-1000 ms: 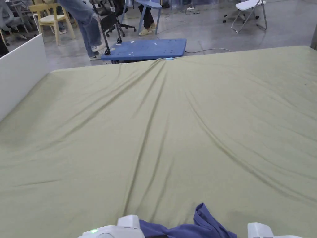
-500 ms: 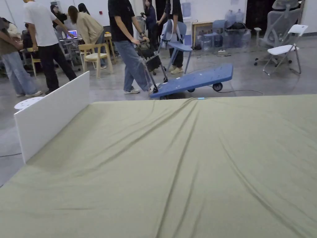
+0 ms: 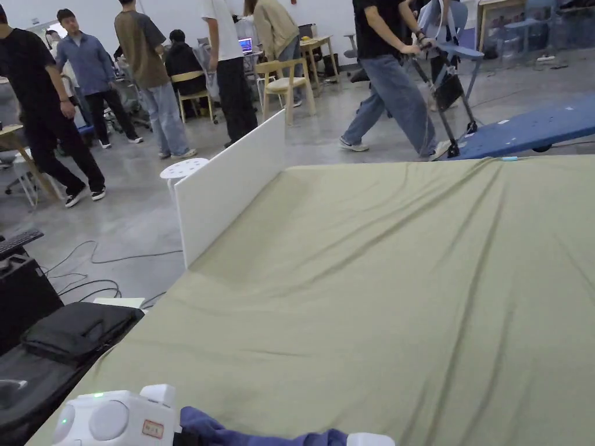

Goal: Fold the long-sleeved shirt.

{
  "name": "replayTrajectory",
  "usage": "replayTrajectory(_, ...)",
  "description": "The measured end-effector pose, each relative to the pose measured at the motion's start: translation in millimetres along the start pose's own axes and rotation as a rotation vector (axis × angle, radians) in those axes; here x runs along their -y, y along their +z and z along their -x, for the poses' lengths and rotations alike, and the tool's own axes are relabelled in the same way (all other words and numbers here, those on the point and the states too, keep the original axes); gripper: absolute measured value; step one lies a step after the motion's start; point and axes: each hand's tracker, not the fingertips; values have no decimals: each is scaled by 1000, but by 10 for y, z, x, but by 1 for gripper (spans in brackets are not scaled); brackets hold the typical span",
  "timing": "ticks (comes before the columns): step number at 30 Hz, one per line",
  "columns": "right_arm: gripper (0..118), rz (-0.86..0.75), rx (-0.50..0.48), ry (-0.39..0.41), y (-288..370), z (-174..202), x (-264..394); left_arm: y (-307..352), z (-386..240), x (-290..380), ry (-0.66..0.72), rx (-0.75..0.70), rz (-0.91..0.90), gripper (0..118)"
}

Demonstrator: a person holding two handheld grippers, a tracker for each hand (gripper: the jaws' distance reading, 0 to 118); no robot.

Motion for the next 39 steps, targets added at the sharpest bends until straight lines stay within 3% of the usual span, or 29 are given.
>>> replayTrajectory(3, 2, 5, -16, -10, -103, 76, -19, -140, 292, -79, -2, -70, 24, 13)
replayTrajectory(4, 2, 7, -19, -15, -110, 64, -22, -199, 354, -80, -4, -89, 42, 34)
replayTrajectory(6, 2, 8, -15, -20, -102, 18, -23, -279, 432, -56, -19, -149, 12, 108)
replayTrajectory(7, 2, 6, -7, -20, -78, -15, -32, -298, 420, -50, -44, -243, -26, 118)
replayTrajectory(9, 2, -11, 15, -33, 2, -80, -50, -155, 325, 32, -56, -277, -156, 105)
replayTrajectory(13, 2, -67, 35, -67, 296, -181, -62, 94, 64, 35, 60, -101, -160, 106)
replayTrajectory(16, 2, -135, 36, -96, 673, -283, -39, 390, -335, 29, 34, -13, -171, 102)
replayTrajectory(17, 2, -164, 36, -106, 832, -339, -30, 514, -457, -3, 24, 34, -128, 88)
replayTrajectory(18, 2, -198, 40, -108, 1017, -384, -17, 673, -620, 7, 10, 87, -141, 62)
replayTrajectory(19, 2, -232, 67, -108, 1234, -450, -10, 845, -812, 13, -16, 124, -198, 4)
replayTrajectory(23, 2, -420, 188, -79, 2232, -701, 9, 1640, -1541, -8, -192, 121, -497, 2)
replayTrajectory(31, 2, -835, 621, 92, 4158, -823, 197, 2728, -3074, 230, -210, 217, -992, 2)
replayTrajectory(35, 2, -952, 751, 158, 4635, -768, 291, 2852, -3743, 394, -264, 219, -1090, 2)
replayTrajectory(37, 2, -974, 825, 215, 4739, -747, 383, 2815, -4011, 480, -213, 224, -1075, 2)
replayTrajectory(39, 2, -975, 852, 210, 4748, -793, 446, 2775, -4167, 567, -193, 282, -1042, 2)
